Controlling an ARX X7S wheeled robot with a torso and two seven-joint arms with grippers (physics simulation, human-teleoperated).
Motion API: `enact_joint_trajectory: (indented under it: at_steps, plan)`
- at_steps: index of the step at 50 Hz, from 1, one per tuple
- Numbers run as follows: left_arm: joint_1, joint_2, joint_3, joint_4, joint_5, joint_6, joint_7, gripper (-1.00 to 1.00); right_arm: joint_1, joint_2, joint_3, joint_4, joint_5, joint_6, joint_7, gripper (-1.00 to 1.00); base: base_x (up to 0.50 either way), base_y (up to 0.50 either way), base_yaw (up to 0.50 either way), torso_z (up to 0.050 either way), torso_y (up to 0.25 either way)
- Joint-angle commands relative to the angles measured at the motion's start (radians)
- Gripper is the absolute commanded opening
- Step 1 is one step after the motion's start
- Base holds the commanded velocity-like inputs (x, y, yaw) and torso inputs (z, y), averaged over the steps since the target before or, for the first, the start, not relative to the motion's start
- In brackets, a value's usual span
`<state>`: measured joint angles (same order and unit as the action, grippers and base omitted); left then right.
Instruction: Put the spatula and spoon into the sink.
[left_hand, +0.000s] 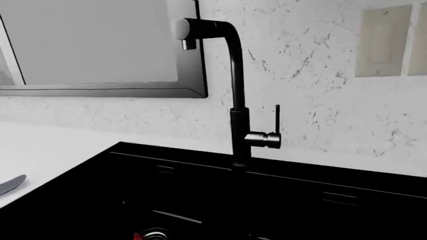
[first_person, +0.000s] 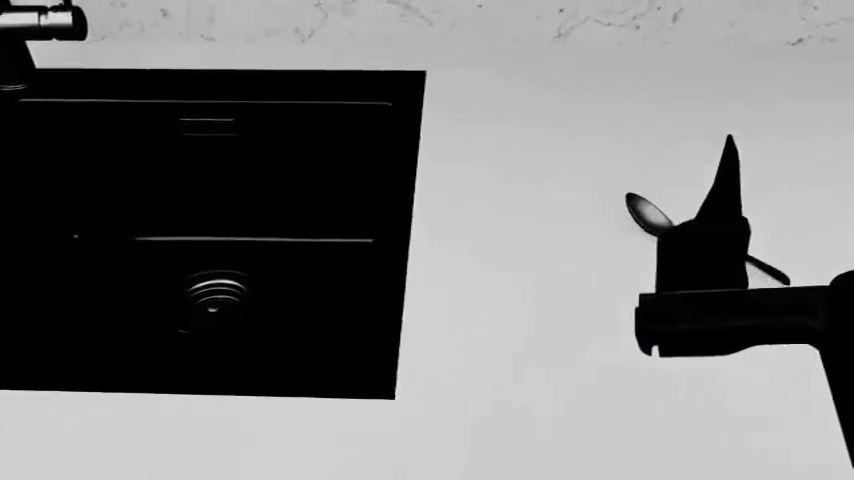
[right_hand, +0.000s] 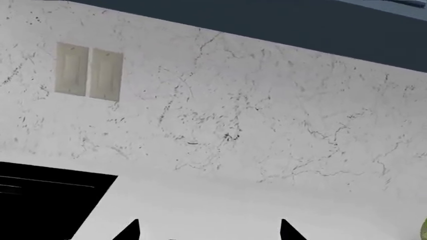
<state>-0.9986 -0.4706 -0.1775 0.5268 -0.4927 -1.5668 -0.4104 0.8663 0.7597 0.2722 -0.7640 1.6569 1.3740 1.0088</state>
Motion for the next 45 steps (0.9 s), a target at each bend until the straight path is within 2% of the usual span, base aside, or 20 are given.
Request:
enact_joint_trajectory:
  at_steps: [1, 10, 24, 28, 36, 45]
  plan:
    - [0.001, 0.004, -0.029, 0.004, -0.022, 0.011, -0.011, 1.0, 0.001, -0.004, 0.011, 0.001, -0.008, -0.009, -0.014, 1.0, 0.22, 0.31, 0.0, 0.0, 0.0]
    - [0.007, 0.002, -0.023, -0.009, -0.037, 0.028, -0.025, 1.0, -0.03, -0.013, 0.04, 0.009, -0.02, -0.037, -0.036, 1.0, 0.22, 0.2, 0.0, 0.0, 0.002]
    - [0.015, -0.007, -0.021, -0.02, -0.058, 0.045, -0.039, 1.0, -0.018, -0.017, 0.011, 0.007, -0.027, -0.046, -0.055, 1.0, 0.14, -0.35, 0.0, 0.0, 0.0]
    - [0.014, -0.009, -0.027, -0.019, -0.067, 0.04, -0.044, 1.0, 0.01, -0.01, -0.032, 0.011, -0.013, -0.036, -0.014, 1.0, 0.0, 0.0, 0.0, 0.0, 0.0]
    - [0.012, -0.013, -0.025, -0.022, -0.079, 0.043, -0.054, 1.0, 0.005, -0.009, -0.037, 0.01, -0.025, -0.04, -0.039, 1.0, 0.24, 0.0, 0.0, 0.0, 0.0]
    - [0.02, -0.017, -0.022, -0.034, -0.088, 0.058, -0.061, 1.0, 0.005, -0.007, -0.044, 0.009, -0.025, -0.051, -0.031, 1.0, 0.0, 0.0, 0.0, 0.0, 0.0]
